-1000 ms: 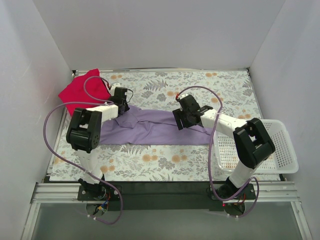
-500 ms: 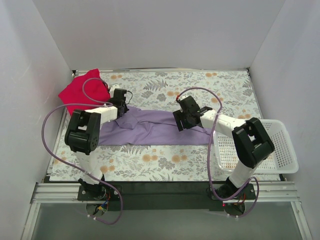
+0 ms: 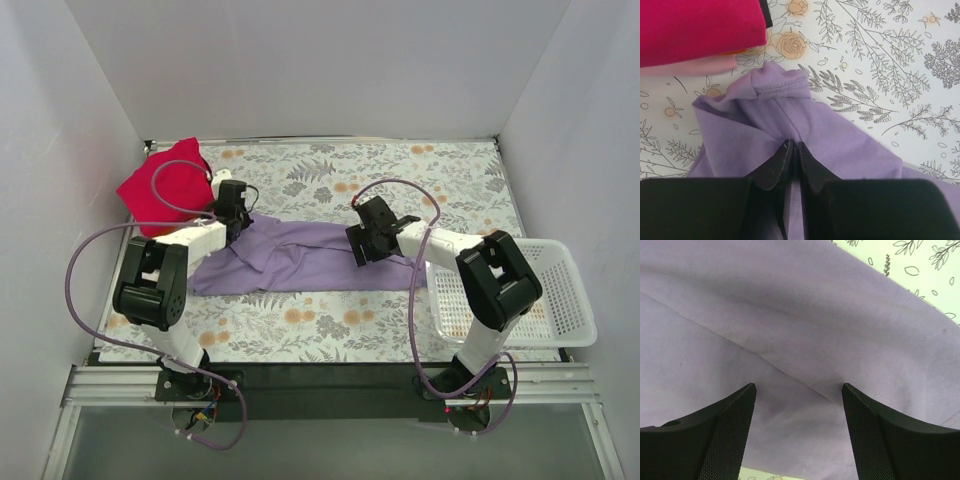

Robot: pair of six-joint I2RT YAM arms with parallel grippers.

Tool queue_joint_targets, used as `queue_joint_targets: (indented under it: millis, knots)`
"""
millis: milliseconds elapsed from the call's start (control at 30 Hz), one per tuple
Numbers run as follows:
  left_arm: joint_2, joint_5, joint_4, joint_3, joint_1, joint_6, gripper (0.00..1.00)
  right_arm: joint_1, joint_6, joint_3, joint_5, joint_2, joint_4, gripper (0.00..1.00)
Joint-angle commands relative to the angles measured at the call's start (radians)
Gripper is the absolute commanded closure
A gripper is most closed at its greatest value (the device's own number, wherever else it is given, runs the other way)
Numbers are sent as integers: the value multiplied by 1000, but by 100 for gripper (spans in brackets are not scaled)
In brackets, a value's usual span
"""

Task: Fold and stack the t-shirts
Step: Fold the tshirt

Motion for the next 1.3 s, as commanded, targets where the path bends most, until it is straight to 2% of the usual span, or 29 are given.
queue_joint_targets:
  millis: [0, 167, 267, 300, 400, 433, 633, 767, 1000, 1033, 1100, 1133, 1267]
  knots:
    - [-60, -1, 0, -31, 6, -5, 90, -1, 3, 28, 17, 25, 18, 36]
    - [-92, -17, 0, -61, 6, -13, 89, -3, 4, 21, 18, 34, 20, 36]
    - [-106, -9, 0, -68, 6, -13, 76, -4, 6, 19, 21, 33, 20, 36]
    - [-109, -3, 0, -71, 6, -14, 65, -4, 6, 19, 21, 33, 20, 36]
    - [-109, 9, 1, -73, 4, -16, 53, -4, 6, 19, 18, 31, 20, 36]
    - [-109, 14, 4, -74, 4, -16, 52, -4, 7, 18, 18, 30, 20, 36]
    - [-66, 14, 10, -58, 3, -10, 52, -4, 9, 10, 20, 22, 20, 36]
    - [-35, -9, -2, -42, -6, -8, 57, -4, 9, 4, 24, 13, 20, 36]
    - [20, -9, -26, -10, -14, -1, 57, -4, 9, 1, 26, 10, 20, 36]
    - [23, -12, -28, -8, -14, -1, 59, -4, 9, -1, 27, 11, 20, 36]
    - [19, -24, -28, -15, -17, -4, 71, -4, 7, -1, 30, 11, 20, 36]
    - [6, -26, -28, -18, -19, -7, 74, -4, 9, -2, 33, 11, 20, 36]
    - [-29, -34, -29, -34, -19, -11, 74, -6, 7, 5, 35, 22, 20, 36]
